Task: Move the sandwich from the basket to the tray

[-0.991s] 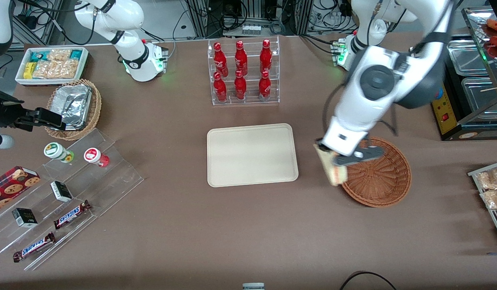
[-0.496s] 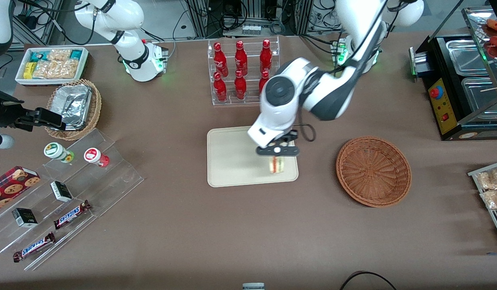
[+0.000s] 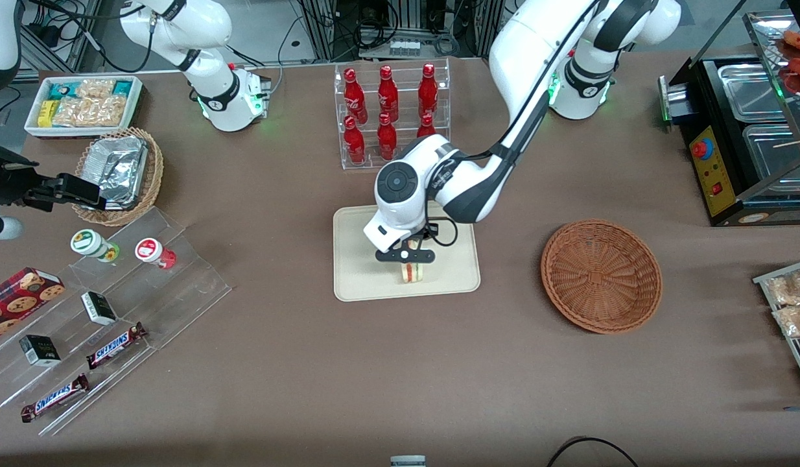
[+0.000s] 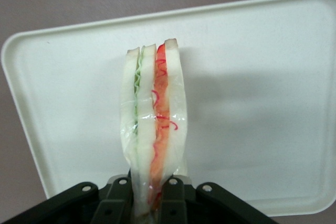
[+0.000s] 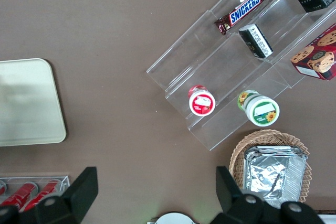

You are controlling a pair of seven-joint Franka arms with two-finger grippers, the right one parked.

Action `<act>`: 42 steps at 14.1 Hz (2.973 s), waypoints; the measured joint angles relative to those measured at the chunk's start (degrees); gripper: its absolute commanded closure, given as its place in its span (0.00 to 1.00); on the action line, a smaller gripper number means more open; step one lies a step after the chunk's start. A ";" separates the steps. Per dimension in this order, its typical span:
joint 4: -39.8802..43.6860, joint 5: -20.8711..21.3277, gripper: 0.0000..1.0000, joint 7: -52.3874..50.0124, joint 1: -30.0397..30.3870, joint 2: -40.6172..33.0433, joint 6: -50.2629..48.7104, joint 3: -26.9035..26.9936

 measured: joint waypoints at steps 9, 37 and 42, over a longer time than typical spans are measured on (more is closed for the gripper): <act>0.20 0.00 0.02 -2.28 -2.48 2.09 -0.01 0.02; -4.10 0.29 0.01 26.86 29.02 -38.08 -31.83 2.73; -5.17 0.29 0.01 36.71 36.23 -39.43 -32.89 2.81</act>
